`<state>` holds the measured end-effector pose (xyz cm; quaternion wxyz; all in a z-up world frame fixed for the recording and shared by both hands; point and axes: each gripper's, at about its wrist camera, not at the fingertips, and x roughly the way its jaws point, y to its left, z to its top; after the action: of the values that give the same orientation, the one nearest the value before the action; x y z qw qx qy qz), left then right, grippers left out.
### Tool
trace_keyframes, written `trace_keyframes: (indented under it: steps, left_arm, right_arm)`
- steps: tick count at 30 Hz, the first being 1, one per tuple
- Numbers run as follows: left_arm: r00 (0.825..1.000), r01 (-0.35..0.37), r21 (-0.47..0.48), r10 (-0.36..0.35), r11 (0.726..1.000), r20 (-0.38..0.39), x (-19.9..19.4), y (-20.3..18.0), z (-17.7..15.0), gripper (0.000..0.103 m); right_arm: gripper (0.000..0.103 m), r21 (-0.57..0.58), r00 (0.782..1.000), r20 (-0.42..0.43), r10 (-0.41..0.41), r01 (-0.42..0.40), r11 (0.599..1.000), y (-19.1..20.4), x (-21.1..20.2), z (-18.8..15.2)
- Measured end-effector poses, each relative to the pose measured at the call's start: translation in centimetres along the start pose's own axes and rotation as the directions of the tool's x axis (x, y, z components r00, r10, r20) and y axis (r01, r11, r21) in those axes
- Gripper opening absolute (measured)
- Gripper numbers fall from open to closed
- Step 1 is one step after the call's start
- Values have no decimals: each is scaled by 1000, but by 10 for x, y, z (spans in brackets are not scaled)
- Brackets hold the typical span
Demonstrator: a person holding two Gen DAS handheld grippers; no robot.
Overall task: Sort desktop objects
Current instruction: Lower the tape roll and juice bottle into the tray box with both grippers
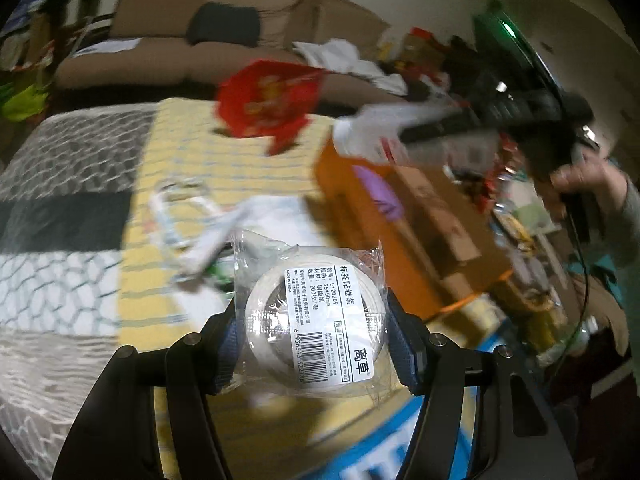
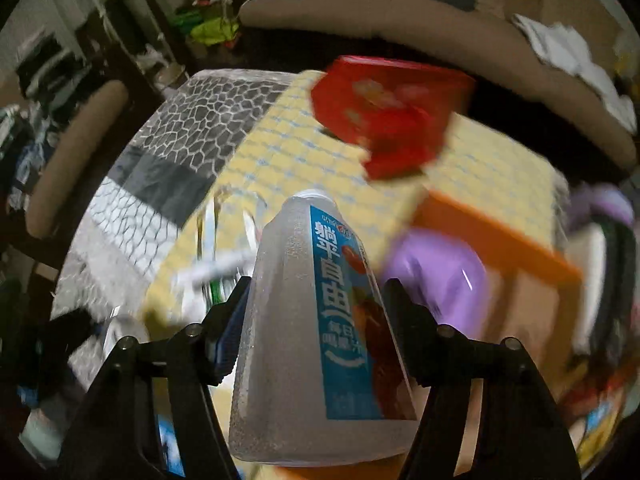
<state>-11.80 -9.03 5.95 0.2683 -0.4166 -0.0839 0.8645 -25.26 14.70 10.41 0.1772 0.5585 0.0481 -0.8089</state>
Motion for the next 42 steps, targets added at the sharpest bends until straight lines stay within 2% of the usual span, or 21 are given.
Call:
trace_keyframes:
  steps: [3, 7, 8, 10, 11, 12, 15, 17, 20, 22, 25, 26, 28, 31, 32, 34, 35, 36, 39, 42]
  left_arm:
    - [1000, 25, 38, -24, 999, -18, 7, -34, 14, 65]
    - [996, 78, 53, -76, 996, -36, 17, -70, 41, 65]
    - [996, 83, 49, -81, 995, -40, 18, -74, 45, 65]
    - [994, 93, 37, -91, 995, -56, 25, -83, 56, 65]
    - [994, 92, 36, -90, 995, -62, 27, -86, 59, 65]
    - [994, 90, 40, -87, 995, -70, 31, -90, 62, 65]
    - [992, 76, 59, -70, 995, -107, 46, -100, 69, 65]
    - [989, 63, 72, -52, 995, -139, 62, -105, 75, 65]
    - [980, 66, 77, -50, 995, -192, 90, -110, 86, 65]
    - [973, 61, 84, -41, 995, -226, 106, -114, 92, 65]
    - [960, 46, 117, -12, 992, -280, 133, -123, 96, 65]
    - [956, 42, 126, -3, 991, -293, 140, -124, 96, 65]
    - [948, 32, 147, 16, 989, -317, 153, -129, 92, 65]
    - [937, 36, 161, 23, 986, -348, 168, -134, 84, 65]
    - [934, 39, 169, 24, 985, -356, 171, -136, 81, 65]
    - [928, 30, 188, 43, 982, -371, 179, -138, 74, 65]
    - [926, 25, 192, 49, 981, -375, 182, -138, 73, 65]
    - [923, 26, 190, 49, 981, -380, 185, -138, 71, 65]
    - [921, 26, 176, 45, 984, -387, 191, -136, 70, 65]
    - [920, 5, 184, 68, 983, -386, 198, -138, 73, 65]
  right_arm:
    - [63, 64, 1000, -16, 3, -2, 998, -32, -17, -47]
    - [63, 18, 998, -57, 31, -30, 999, -56, -17, -92]
    - [63, 9, 996, -70, 51, -51, 999, -61, -15, -101]
    - [63, 16, 982, -100, 161, -161, 987, -70, -9, -111]
    - [63, 14, 961, -103, 257, -257, 966, -73, -8, -117]
    - [63, 16, 942, -111, 318, -318, 948, -76, -6, -119]
    - [63, 16, 878, -166, 448, -452, 892, -87, 6, -121]
    - [63, 20, 845, -233, 481, -490, 871, -94, 24, -121]
    - [63, 7, 832, -312, 459, -481, 877, -100, 45, -124]
    - [64, 40, 801, -367, 473, -494, 868, -106, 61, -125]
    - [67, -4, 818, -403, 411, -450, 893, -105, 69, -124]
    - [71, -7, 822, -411, 393, -434, 901, -106, 69, -124]
    - [71, -28, 834, -413, 367, -414, 910, -106, 64, -127]
    - [74, -64, 868, -367, 335, -383, 921, -109, 41, -130]
    - [76, -61, 885, -341, 316, -356, 932, -113, 29, -132]
    - [78, -47, 893, -309, 328, -359, 932, -116, 15, -132]
    - [78, -59, 915, -287, 284, -313, 948, -117, 3, -134]
    - [79, -55, 927, -269, 260, -285, 957, -119, -4, -135]
    - [78, -29, 933, -203, 297, -309, 951, -125, -24, -129]
    - [78, 8, 951, -171, 256, -258, 966, -129, -26, -123]
